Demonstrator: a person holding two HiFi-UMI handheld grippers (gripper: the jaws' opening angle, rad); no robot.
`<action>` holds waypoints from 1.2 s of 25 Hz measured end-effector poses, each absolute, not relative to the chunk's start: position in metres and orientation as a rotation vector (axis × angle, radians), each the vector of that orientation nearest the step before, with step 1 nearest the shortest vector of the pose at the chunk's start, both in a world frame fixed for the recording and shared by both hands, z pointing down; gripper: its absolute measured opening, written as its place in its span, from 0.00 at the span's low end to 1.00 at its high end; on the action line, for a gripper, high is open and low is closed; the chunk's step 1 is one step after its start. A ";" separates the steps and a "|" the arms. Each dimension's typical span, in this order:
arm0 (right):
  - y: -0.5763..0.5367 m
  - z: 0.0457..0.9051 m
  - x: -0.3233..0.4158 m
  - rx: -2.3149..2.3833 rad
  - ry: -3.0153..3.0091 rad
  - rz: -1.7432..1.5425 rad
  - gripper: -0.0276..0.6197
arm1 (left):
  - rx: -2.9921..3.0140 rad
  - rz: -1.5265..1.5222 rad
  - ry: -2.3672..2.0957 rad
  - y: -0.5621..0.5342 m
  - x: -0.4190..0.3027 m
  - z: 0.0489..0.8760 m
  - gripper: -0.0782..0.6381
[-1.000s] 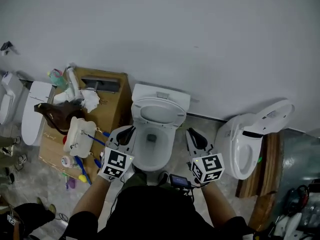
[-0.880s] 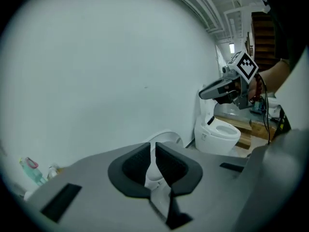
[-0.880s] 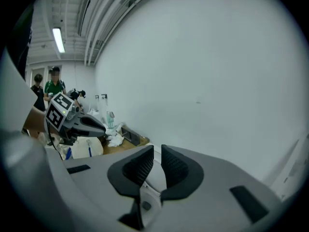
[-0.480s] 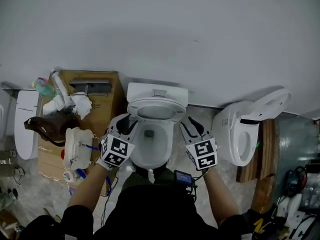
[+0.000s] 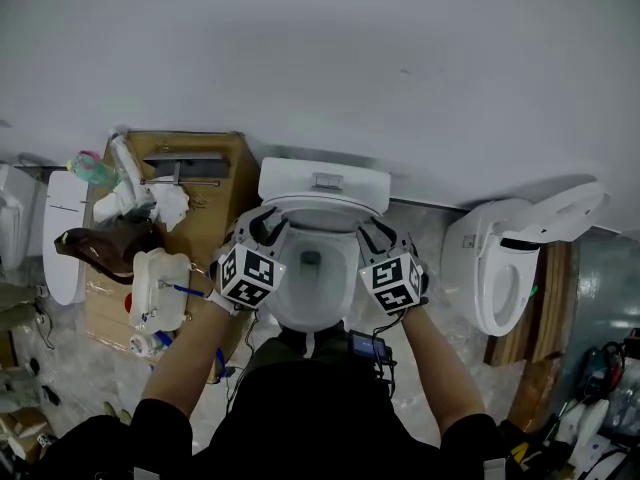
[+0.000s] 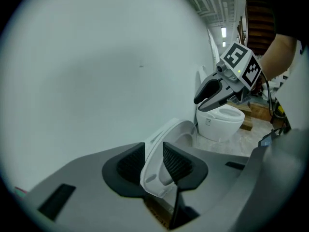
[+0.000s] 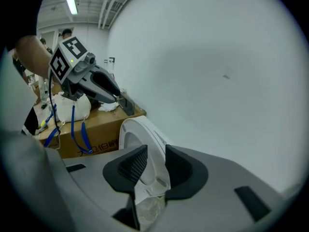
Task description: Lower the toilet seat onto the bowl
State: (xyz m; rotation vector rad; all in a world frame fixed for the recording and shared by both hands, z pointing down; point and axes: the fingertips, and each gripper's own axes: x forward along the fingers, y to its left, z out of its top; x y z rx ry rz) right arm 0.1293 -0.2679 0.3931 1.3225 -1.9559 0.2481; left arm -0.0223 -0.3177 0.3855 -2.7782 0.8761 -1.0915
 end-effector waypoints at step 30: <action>-0.315 0.474 0.138 1.058 -1.782 -0.007 0.21 | -2.564 -1.382 0.715 -0.358 0.007 0.477 0.26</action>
